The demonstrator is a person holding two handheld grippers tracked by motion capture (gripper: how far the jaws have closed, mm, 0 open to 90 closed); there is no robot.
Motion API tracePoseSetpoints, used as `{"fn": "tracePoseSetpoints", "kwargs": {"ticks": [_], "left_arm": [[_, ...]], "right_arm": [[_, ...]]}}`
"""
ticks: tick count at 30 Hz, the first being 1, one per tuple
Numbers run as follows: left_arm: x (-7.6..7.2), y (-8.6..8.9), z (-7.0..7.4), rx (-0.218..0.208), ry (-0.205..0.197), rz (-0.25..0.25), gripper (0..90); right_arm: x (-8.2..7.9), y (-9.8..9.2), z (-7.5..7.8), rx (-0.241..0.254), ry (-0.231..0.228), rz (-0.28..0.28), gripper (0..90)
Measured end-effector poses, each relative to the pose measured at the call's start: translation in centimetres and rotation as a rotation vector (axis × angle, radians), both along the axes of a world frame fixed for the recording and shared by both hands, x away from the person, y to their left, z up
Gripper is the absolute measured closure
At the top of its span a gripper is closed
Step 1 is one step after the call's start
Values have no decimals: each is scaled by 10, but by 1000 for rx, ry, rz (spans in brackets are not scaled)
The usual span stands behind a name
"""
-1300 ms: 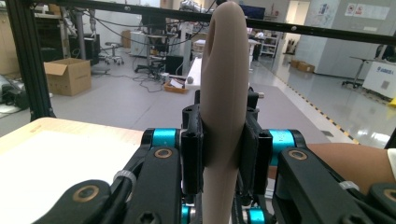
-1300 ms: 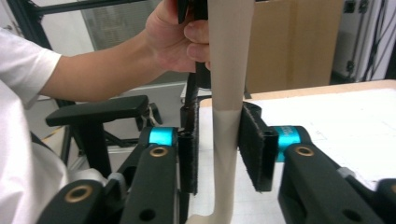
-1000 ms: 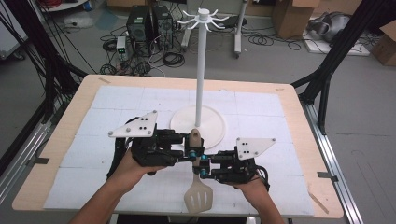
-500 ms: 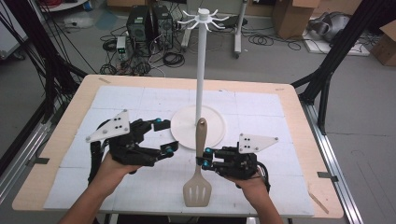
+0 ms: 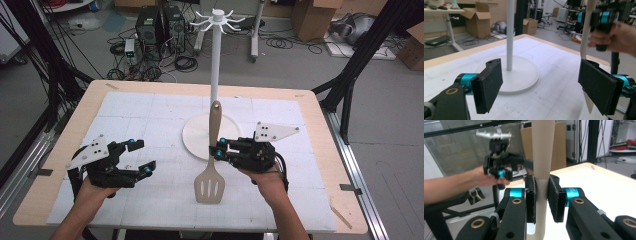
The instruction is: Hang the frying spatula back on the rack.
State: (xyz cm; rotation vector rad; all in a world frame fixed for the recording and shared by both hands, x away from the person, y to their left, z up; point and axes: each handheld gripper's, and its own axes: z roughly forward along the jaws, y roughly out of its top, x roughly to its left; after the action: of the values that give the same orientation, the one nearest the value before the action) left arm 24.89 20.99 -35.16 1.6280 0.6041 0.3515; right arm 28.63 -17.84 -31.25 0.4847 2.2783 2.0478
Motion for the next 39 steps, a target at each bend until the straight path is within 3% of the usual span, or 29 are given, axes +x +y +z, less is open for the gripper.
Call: {"fn": "tracePoseSetpoints", "kwargs": {"ticks": [6, 9, 10, 18, 29, 39], "left_arm": [[1, 8, -15, -8, 22, 23, 202], [1, 11, -20, 10, 31, 35, 202], [1, 12, -22, -5, 29, 40, 202], [-1, 14, -25, -2, 15, 51, 203], [-1, 17, -28, -8, 15, 61, 204], [0, 22, -29, -17, 16, 69, 204]], "right_arm": [[15, 2, 18, -9, 8, -15, 777], [24, 5, 28, -15, -1, -20, 777], [29, 6, 33, -15, -2, -22, 777], [46, 17, 47, -22, -1, -39, 777], [58, 30, 58, -35, -1, -58, 777], [77, 41, 83, -46, -7, -100, 777]]}}
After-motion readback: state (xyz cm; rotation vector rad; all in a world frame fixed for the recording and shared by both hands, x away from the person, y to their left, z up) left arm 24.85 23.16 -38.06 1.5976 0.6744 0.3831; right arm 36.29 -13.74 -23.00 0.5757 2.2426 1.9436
